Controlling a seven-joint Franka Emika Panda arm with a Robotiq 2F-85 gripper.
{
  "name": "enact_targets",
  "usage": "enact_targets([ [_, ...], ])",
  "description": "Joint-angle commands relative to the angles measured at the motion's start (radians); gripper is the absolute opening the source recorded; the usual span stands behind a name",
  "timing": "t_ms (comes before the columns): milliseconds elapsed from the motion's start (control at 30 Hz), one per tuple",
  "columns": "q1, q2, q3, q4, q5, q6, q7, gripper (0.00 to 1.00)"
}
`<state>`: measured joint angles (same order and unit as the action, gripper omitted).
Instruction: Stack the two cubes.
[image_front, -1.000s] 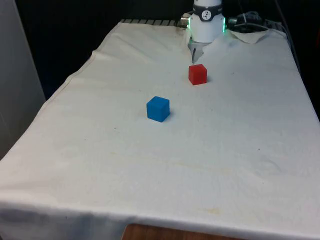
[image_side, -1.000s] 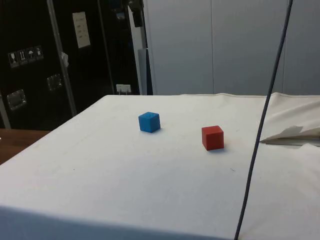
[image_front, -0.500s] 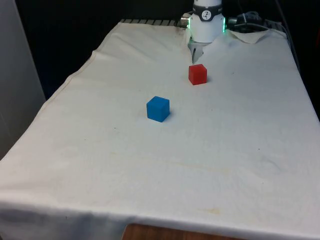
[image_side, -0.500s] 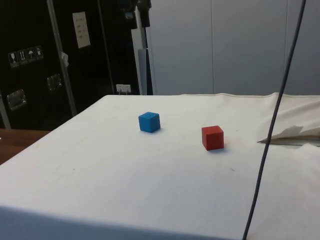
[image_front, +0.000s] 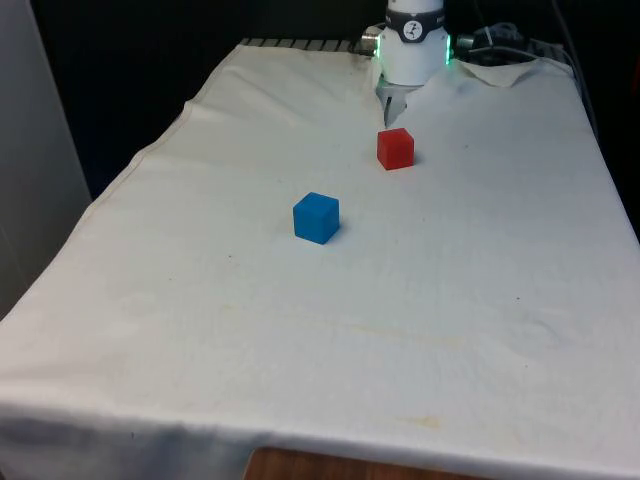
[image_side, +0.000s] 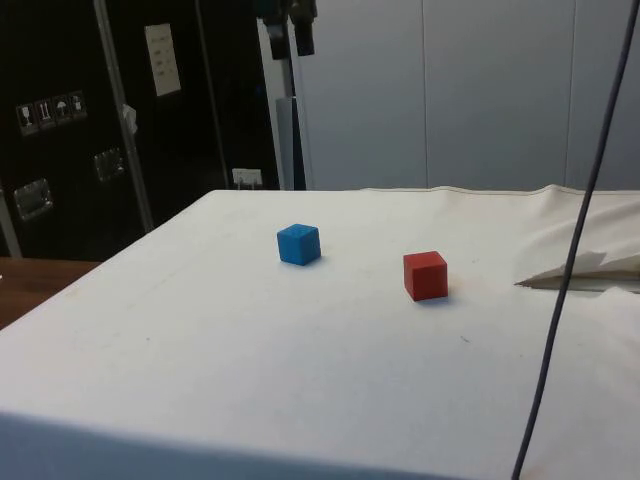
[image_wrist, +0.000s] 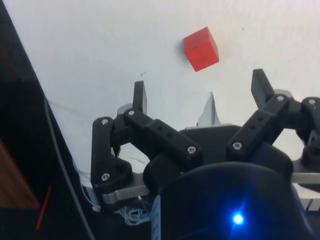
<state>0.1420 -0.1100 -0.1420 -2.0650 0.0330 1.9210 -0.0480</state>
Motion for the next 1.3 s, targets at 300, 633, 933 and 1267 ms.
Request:
enact_targets([
  [300,-0.001,-0.059,0.002,-0.067,-0.012,0.023,-0.008,1.0],
  [633,0.0,-0.099,0.0,-0.114,-0.012,0.027,-0.02,1.0],
  [933,0.0,-0.143,0.003,-0.171,-0.038,0.055,-0.029,1.0],
  [1267,-0.002,-0.177,0.009,-0.23,-0.083,0.099,-0.026,1.0],
])
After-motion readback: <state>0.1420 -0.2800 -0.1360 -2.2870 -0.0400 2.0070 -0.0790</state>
